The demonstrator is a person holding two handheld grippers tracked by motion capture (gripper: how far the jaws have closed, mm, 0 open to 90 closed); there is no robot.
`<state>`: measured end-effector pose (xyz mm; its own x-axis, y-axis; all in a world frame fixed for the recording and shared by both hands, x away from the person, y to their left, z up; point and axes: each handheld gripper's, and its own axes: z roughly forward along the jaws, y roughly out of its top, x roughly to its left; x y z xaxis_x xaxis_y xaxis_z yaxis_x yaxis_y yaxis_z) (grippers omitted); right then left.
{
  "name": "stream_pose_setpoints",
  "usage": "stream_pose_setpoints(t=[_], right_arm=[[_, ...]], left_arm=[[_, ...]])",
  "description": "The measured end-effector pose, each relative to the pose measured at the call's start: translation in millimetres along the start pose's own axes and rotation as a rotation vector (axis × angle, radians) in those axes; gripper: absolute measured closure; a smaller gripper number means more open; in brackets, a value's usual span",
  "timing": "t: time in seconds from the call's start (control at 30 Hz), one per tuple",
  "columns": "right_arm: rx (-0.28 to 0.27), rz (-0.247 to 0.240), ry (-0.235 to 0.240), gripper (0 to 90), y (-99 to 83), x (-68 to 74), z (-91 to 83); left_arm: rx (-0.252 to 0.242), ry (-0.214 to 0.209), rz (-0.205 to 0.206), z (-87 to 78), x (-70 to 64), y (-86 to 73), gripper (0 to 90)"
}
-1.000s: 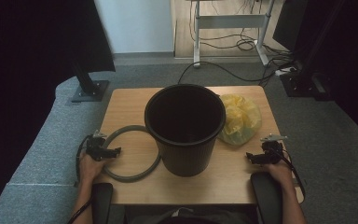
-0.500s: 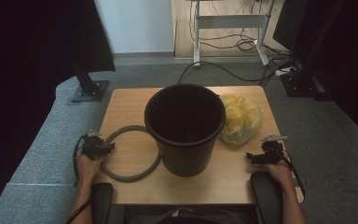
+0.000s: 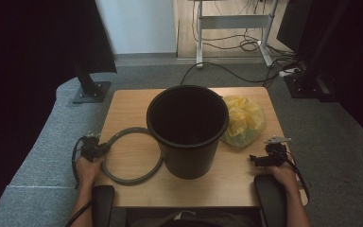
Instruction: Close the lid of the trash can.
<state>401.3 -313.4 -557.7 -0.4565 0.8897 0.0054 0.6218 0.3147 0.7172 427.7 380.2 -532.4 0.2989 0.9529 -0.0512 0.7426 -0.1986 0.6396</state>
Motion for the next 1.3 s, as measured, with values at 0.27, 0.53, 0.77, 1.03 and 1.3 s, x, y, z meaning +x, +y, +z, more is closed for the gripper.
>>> stream_pose_setpoints(t=[0.27, 0.53, 0.77, 1.03, 1.3], right_arm=[[0.0, 0.001, 0.0, 0.0, 0.0, 0.1, 0.0], [0.0, 0.0, 0.0, 0.0, 0.0, 0.0, 0.0], [0.0, 0.0, 0.0, 0.0, 0.0, 0.0, 0.0], [-0.001, -0.001, 0.002, 0.0, -0.3, 0.6, -0.3], [-0.001, -0.001, 0.002, 0.0, -0.3, 0.6, -0.3]], left_arm=[[0.007, -0.06, -0.064, -3.0, 8.2, -1.3, 78.8], [0.021, -0.112, -0.094, -10.5, 12.6, 2.6, 78.9], [0.031, -0.126, -0.087, -23.7, 14.4, 10.2, 78.9], [0.04, -0.144, -0.083, -39.1, 18.6, 18.5, 78.8], [0.041, -0.155, -0.077, -54.9, 20.6, 29.4, 78.8]])
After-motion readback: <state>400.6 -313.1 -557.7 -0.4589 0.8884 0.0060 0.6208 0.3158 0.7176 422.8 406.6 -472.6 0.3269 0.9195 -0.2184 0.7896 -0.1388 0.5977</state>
